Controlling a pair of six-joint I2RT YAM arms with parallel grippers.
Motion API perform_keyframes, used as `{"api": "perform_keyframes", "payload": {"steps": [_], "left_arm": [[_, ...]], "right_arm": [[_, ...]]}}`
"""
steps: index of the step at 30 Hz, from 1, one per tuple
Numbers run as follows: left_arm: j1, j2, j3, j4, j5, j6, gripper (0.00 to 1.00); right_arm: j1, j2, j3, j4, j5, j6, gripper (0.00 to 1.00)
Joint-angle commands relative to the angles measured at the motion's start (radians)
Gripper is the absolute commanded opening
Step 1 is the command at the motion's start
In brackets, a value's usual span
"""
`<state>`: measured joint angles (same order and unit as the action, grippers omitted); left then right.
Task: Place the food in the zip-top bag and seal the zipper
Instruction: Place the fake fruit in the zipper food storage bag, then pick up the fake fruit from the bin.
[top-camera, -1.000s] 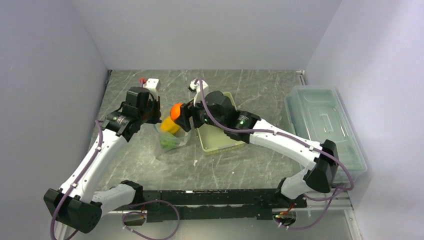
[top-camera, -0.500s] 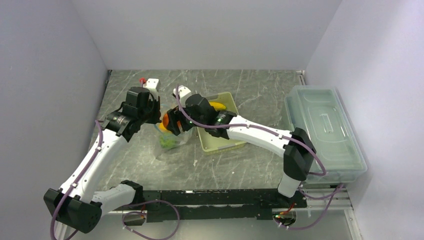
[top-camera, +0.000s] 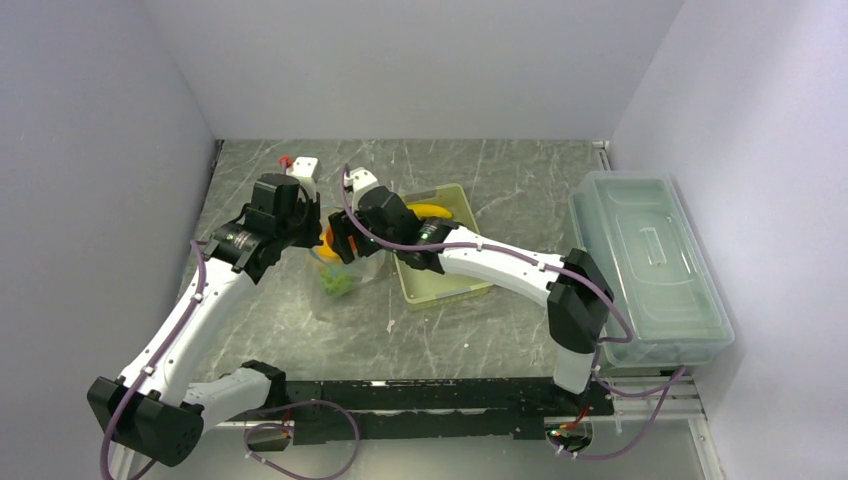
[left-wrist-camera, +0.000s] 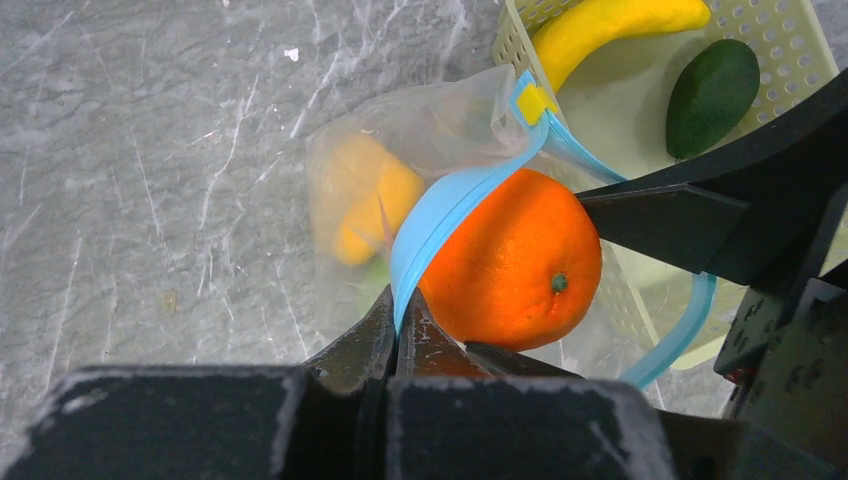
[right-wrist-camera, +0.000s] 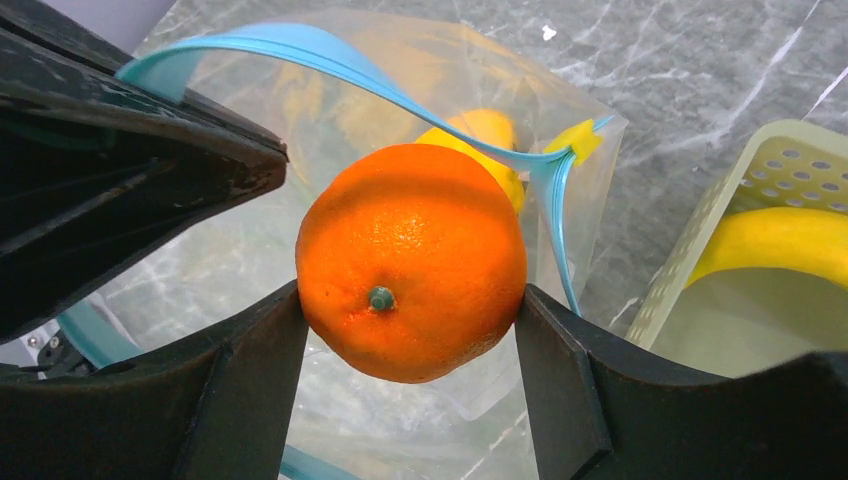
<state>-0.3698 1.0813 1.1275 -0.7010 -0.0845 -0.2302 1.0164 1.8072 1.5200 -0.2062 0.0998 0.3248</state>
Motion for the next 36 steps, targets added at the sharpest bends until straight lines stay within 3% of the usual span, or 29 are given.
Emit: {"api": "perform_keyframes", "payload": {"steps": [1,12,18,28,36], "left_arm": [[-0.004,-0.020,-0.003,0.017,-0.005,0.011,0.00],[-0.006,-0.021,-0.003,0.017,-0.009,0.009,0.00],[-0.006,-0.021,-0.003,0.016,-0.012,0.012,0.00],[-0.006,-0.017,-0.003,0.017,-0.011,0.011,0.00],[-0.006,-0.017,-0.003,0.015,-0.020,0.010,0.00]], "right_arm": [[0.000,-0.003,0.035,0.006,0.010,0.016,0.57],[0.001,-0.002,0.032,0.002,0.024,0.027,0.85],[0.001,-0.036,0.002,0.022,0.015,0.020,0.90],[0.000,-0.114,-0.046,0.032,0.035,0.003,0.92],[0.001,-0.280,-0.158,0.083,0.101,-0.007,0.92]]}}
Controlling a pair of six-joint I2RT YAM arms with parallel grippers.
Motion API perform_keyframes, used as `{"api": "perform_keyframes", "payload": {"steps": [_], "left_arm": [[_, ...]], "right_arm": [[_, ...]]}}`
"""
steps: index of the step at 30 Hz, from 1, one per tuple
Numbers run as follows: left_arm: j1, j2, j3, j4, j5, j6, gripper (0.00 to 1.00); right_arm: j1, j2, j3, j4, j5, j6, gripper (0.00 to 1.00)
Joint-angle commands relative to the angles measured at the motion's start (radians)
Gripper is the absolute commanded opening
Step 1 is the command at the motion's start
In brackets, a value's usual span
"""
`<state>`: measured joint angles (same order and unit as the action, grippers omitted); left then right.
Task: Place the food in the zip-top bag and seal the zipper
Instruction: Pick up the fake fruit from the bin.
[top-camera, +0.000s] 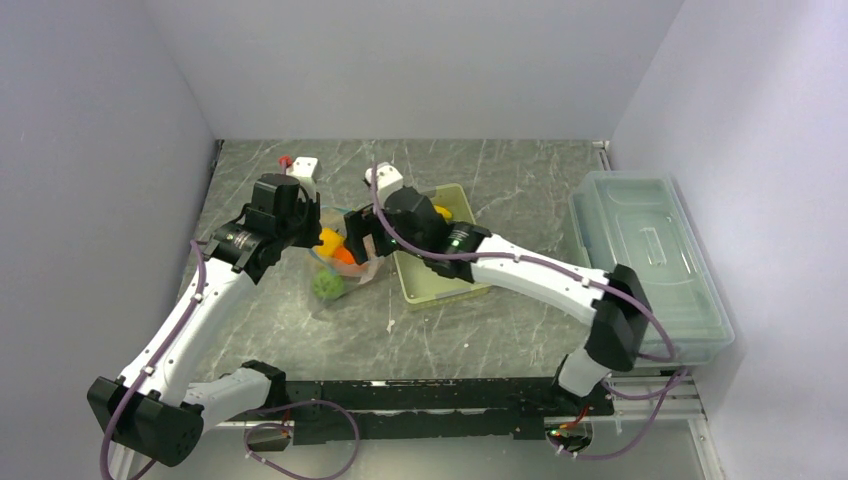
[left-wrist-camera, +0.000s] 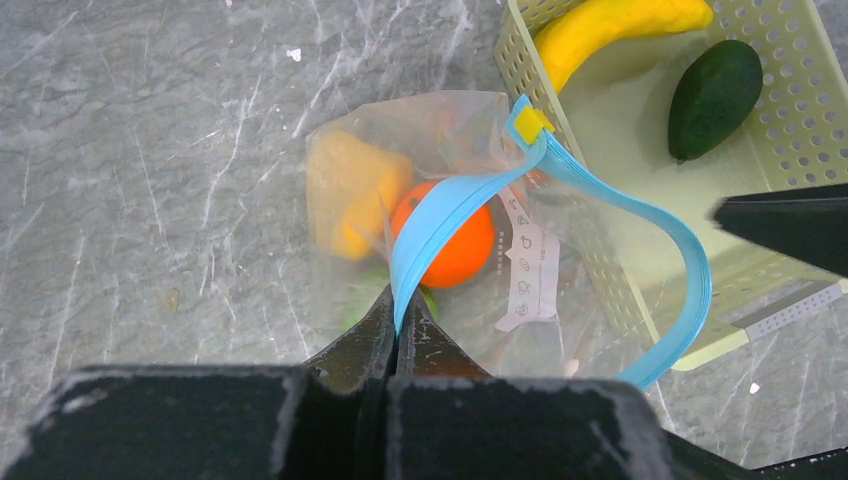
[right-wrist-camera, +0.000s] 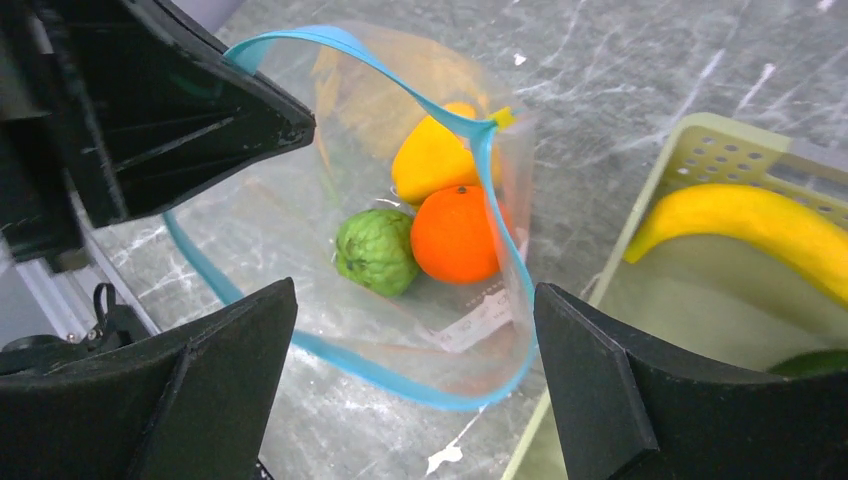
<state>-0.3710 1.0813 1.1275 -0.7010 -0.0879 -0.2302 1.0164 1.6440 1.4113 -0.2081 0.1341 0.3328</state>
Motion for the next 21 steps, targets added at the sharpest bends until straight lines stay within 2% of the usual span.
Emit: {"api": "perform_keyframes", "payload": {"steps": [1,13,21], "left_arm": [[-0.005,-0.017,-0.002,0.015,-0.016,0.011,0.00],[-0.005,-0.014,-0.004,0.014,-0.016,0.012,0.00],[-0.006,-0.009,-0.002,0.014,-0.011,0.011,0.00]], "right_arm": [[0.001,-0.139,-0.068,0.092,0.090,-0.016,0.93],[-0.005,-0.250,-0.124,0.029,0.318,-0.081,0.93],[-0.085,-0.236,-0.154,-0.017,0.333,-0.048,0.92]]}}
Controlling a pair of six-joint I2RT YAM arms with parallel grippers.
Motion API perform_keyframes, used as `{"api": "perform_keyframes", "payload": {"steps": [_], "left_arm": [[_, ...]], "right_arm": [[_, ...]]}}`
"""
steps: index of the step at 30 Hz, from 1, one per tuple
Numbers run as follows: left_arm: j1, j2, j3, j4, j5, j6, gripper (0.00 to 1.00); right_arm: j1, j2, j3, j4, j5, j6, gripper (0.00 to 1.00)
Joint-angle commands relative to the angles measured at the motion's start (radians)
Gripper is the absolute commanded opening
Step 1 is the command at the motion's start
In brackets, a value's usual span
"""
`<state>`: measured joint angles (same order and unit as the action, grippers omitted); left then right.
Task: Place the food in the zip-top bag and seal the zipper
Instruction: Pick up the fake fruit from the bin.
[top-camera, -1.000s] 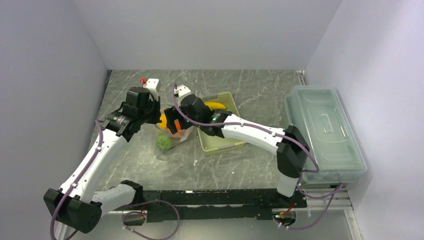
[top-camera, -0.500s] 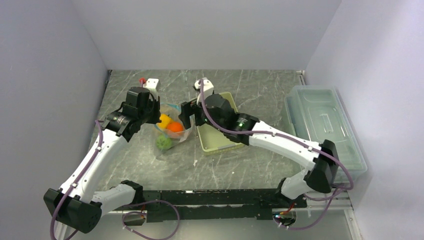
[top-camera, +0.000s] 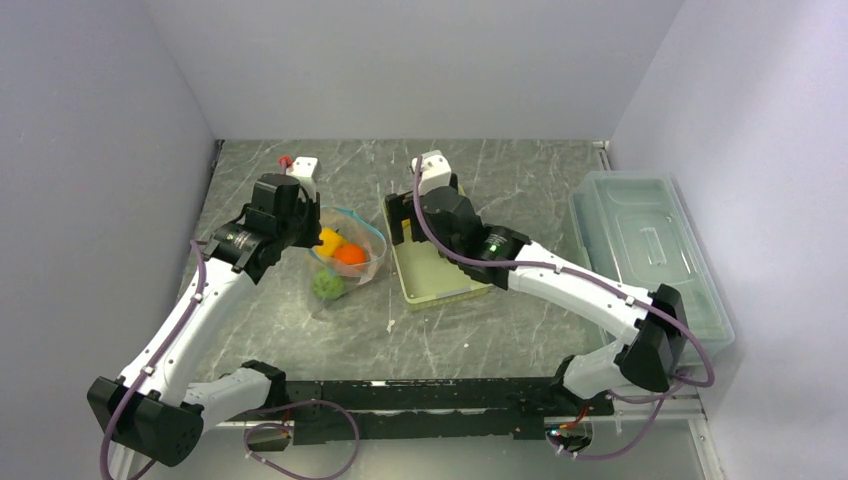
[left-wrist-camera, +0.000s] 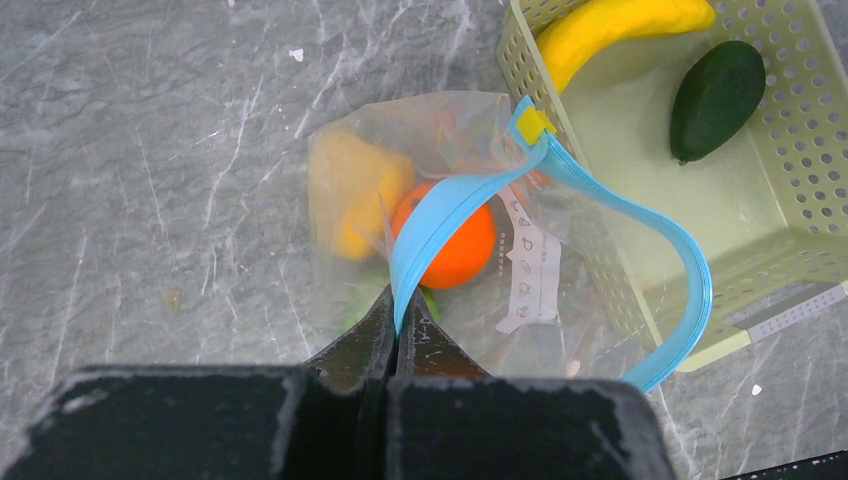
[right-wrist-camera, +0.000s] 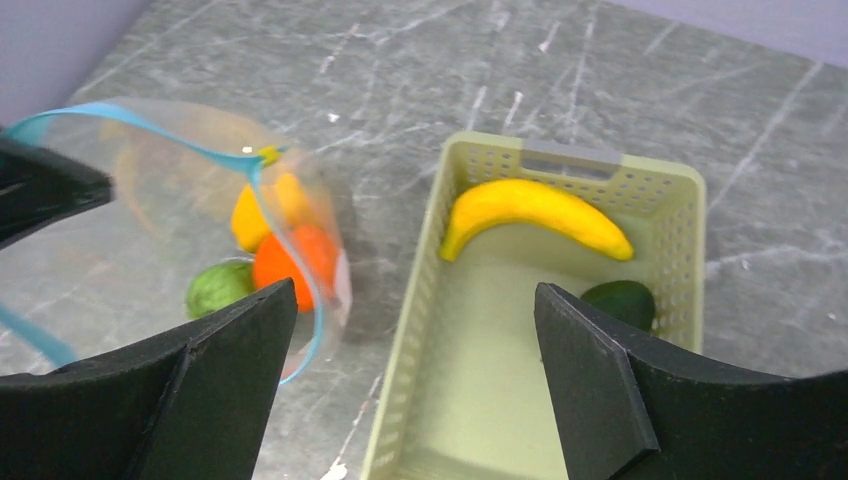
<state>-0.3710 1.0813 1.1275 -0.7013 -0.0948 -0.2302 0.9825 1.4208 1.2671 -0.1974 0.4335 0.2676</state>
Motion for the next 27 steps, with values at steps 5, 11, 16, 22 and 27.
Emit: {"api": "perform_keyframes", "payload": {"steps": [5,11,16,22,27], "left_arm": [[-0.008,-0.012,-0.004,0.016,0.002,0.013,0.00],[-0.009,-0.012,-0.004,0.016,0.003,0.016,0.00],[-0.009,-0.012,-0.003,0.016,0.002,0.016,0.00],[-0.011,-0.015,-0.006,0.016,0.004,0.016,0.00],[-0.011,-0.014,-0.005,0.016,0.003,0.016,0.00]], "right_arm": [[-0.149,0.042,-0.011,-0.070,-0.052,0.094,0.90],[-0.190,0.136,0.007,-0.127,0.041,0.172,0.92],[-0.220,0.189,-0.021,-0.122,0.071,0.263,0.93],[-0.257,0.267,-0.004,-0.166,0.105,0.397,0.91],[-0.268,0.372,0.091,-0.285,0.145,0.511,0.90]]}}
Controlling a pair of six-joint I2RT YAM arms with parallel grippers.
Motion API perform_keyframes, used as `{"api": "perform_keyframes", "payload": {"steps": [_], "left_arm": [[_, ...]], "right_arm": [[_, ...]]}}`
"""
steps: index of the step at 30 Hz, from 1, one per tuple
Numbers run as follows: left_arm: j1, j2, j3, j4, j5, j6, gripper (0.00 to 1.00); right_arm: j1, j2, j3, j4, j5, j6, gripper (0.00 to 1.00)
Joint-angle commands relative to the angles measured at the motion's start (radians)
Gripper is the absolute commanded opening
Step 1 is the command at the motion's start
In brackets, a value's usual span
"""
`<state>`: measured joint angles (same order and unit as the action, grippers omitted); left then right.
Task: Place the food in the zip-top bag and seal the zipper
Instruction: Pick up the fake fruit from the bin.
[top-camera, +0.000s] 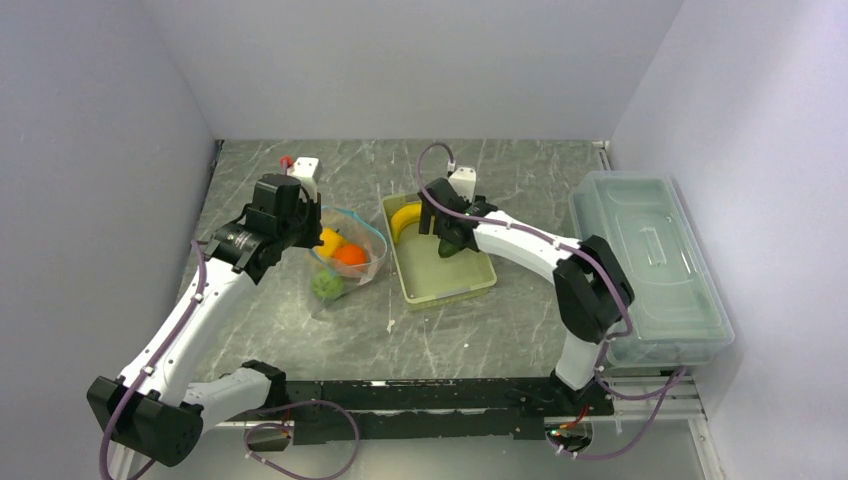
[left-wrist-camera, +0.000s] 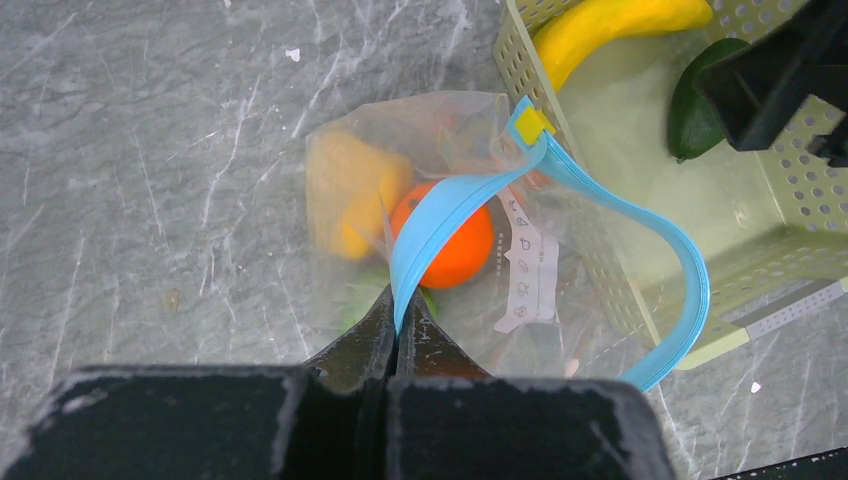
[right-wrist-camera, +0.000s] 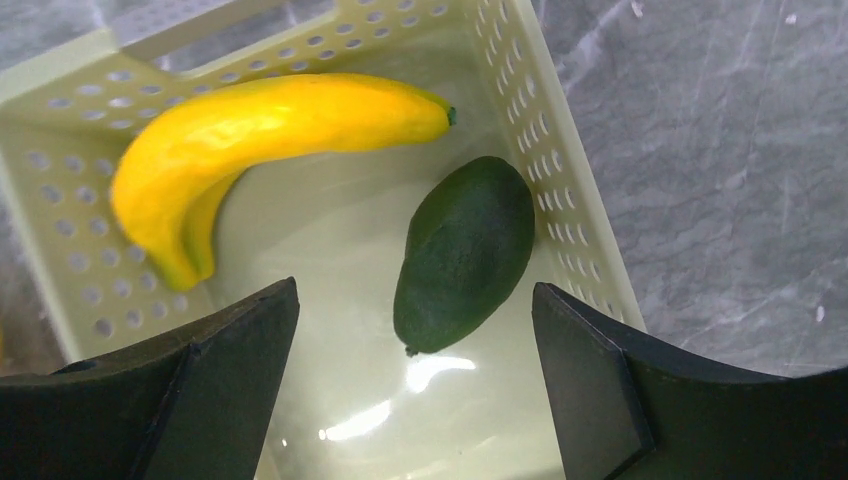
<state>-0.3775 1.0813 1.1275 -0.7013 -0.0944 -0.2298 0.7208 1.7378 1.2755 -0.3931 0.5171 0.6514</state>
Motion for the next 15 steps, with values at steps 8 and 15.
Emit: {"api": "perform_keyframes", "payload": {"steps": [8,15], "left_arm": [[-0.004,-0.011,-0.003,0.016,0.005,0.016,0.00],[-0.004,-0.009,-0.005,0.016,0.005,0.016,0.00]], "right_arm": [[-0.022,0.093,0.083,-0.072,0.064,0.198,0.87],[-0.024,0.133,0.113,-0.114,0.064,0.221,0.83]]}}
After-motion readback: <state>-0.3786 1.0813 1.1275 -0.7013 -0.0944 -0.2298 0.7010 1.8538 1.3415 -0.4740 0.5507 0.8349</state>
